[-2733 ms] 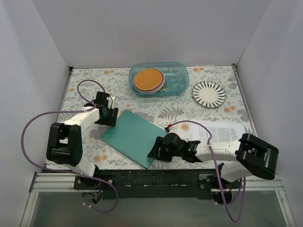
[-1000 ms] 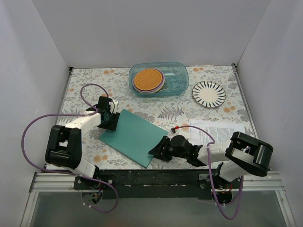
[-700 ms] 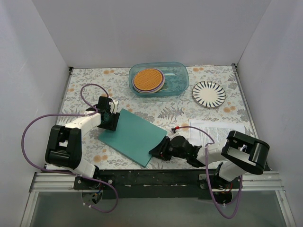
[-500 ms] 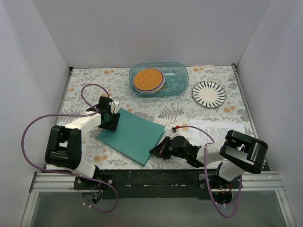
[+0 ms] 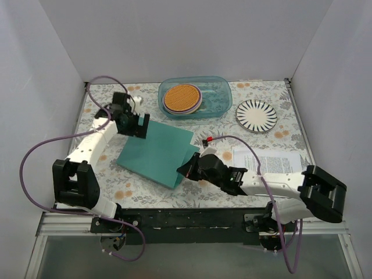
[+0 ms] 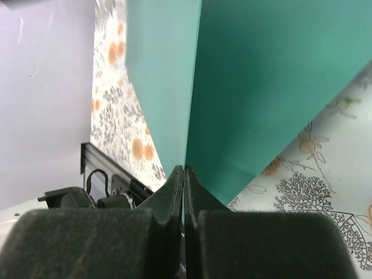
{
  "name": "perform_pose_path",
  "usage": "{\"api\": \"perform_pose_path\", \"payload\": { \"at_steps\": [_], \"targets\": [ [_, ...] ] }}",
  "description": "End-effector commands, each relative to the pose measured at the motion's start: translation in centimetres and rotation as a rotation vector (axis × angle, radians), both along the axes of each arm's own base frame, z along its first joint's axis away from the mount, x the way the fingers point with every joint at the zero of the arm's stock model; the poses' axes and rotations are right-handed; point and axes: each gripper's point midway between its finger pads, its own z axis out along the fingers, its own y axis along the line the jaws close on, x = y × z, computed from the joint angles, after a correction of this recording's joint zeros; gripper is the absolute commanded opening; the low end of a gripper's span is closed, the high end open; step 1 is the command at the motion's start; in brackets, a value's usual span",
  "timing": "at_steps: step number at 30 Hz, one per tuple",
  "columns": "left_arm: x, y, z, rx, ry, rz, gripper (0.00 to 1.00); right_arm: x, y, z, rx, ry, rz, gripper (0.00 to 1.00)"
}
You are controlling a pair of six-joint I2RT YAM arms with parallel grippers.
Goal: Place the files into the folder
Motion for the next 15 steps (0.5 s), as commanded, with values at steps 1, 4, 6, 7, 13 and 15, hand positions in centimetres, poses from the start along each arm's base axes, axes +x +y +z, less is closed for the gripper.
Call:
{"api": "perform_pose_path", "payload": {
  "at_steps": [1,4,6,7,13,15],
  "targets": [
    [3.1,2.4,13.0,-0.114,-0.202,0.082,0.98,1.9,-3.1,4.3,-0.195,-0.24,-0.139,0.01],
    [3.9,3.4,17.5,-0.17,-0.252,0.082,0.98,0.9,-4.0,5.9,-0.292,-0.32,-0.183,0.01],
    [4.0,5.0,18.6,-0.174,-0.274,0.113,0.98,-0.3,-5.0,6.1,-0.408,-0.378,-0.19,0.01],
    [3.7,5.0,18.6,-0.176,-0.271,0.11,0.98,-0.7,-4.4,6.7,-0.438,-0.392,-0.186,0.01],
    [2.3,3.9,17.4,-0.235,-0.205,0.09,0.98,-3.6,-3.8,9.5,-0.723,-0.566,-0.218,0.01],
    [2.2,3.4,17.6,-0.259,-0.196,0.078,0.98,-4.0,-5.5,9.9,-0.95,-0.691,-0.203,0.01]
  ]
}}
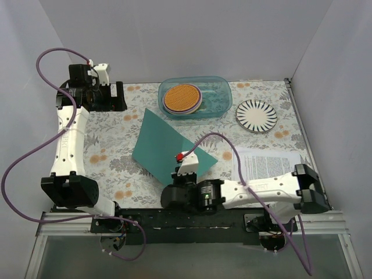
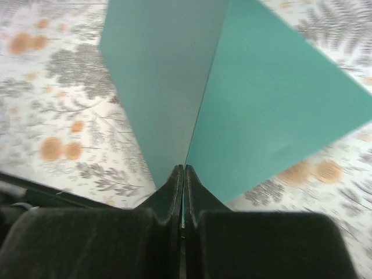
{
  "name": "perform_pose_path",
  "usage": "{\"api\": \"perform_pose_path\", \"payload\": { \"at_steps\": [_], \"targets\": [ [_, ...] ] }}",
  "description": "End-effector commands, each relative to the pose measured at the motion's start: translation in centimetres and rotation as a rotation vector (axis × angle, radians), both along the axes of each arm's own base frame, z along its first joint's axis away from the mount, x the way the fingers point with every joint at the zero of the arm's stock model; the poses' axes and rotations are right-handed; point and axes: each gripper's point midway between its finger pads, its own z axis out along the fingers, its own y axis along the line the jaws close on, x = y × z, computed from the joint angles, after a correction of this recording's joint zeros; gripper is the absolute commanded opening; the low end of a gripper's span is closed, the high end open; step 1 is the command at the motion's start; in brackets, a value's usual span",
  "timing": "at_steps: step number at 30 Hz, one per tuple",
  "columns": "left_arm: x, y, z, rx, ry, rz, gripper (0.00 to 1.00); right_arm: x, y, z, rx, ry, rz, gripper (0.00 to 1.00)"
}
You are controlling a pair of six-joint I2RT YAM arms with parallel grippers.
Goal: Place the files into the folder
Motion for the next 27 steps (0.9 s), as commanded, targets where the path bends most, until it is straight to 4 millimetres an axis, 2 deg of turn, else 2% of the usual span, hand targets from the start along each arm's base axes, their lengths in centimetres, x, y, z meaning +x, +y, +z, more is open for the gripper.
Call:
{"api": "perform_pose_path", "payload": {
  "at_steps": [1,3,5,10,12,14,18,19,20,22,25,27],
  "targets": [
    [-2.0,-1.8,-0.1,-0.074,0.069,-0.066,0.98,0.9,-3.9,5.1,-0.293,-0.278,-0.15,0.01],
    [-1.8,-2.1,0.0,-0.088,0.078,-0.074,0.98,0.5,-2.6,6.1,-0.354,-0.353,-0.104,0.01],
    [-1.7,-2.2,0.4,-0.092,0.075,-0.078,0.98,0.1,-2.3,6.7,-0.339,-0.365,-0.094,0.01],
    [-2.3,-3.0,1.1,-0.136,0.089,-0.102,0.98,-0.4,-3.1,7.0,-0.321,-0.368,-0.081,0.01],
    [-2.4,-3.6,1.8,-0.17,0.097,-0.109,0.98,-0.9,-3.0,7.7,-0.336,-0.399,-0.056,0.01],
    [-2.5,-4.7,3.4,-0.228,0.086,-0.146,0.98,-1.3,-2.8,8.3,-0.363,-0.433,-0.03,0.01],
    [-3.5,-7.1,2.6,-0.354,0.205,-0.194,0.98,-1.6,-1.5,8.8,-0.412,-0.47,-0.007,0.01],
    [-3.9,-7.8,2.6,-0.347,0.204,-0.215,0.98,-1.7,-1.2,8.7,-0.425,-0.478,-0.002,0.01],
    [-3.9,-7.8,2.0,-0.333,0.216,-0.204,0.98,-1.8,-0.9,8.8,-0.436,-0.489,0.002,0.01],
    [-4.6,-9.7,1.1,-0.309,0.251,-0.264,0.98,-2.0,-0.1,8.5,-0.462,-0.5,0.01,0.01],
    [-5.0,-11.0,-0.1,-0.291,0.3,-0.294,0.98,-2.1,0.6,8.1,-0.466,-0.505,0.009,0.01],
    [-4.4,-11.2,-0.7,-0.292,0.311,-0.292,0.98,-2.2,0.8,7.7,-0.481,-0.509,0.012,0.01]
  ]
}}
